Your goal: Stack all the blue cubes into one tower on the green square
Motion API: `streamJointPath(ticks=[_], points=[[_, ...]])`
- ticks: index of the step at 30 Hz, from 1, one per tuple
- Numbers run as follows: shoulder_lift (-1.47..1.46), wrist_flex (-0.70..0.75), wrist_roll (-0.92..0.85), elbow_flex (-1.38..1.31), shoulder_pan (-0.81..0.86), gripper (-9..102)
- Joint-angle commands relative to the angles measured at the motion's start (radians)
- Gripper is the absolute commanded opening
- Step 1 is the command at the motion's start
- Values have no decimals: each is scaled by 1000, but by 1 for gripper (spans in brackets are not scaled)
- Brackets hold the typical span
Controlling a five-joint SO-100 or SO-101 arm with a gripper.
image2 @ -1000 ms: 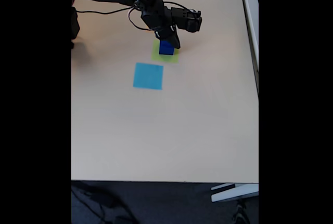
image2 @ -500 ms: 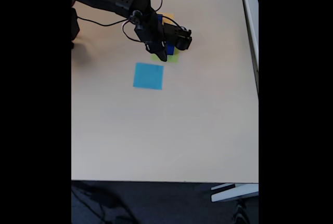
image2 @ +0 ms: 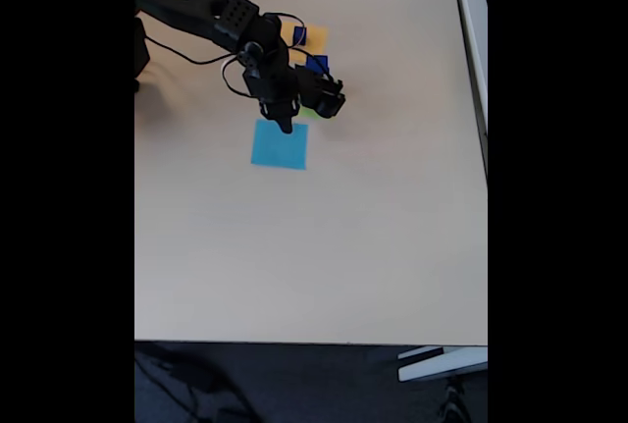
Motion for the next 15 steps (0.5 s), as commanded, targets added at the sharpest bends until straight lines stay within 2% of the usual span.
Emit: streamJointPath(ticks=[1, 15], points=[[-11, -6, -15, -43, 12, 0], [-18, -20, 3, 20, 32, 1]])
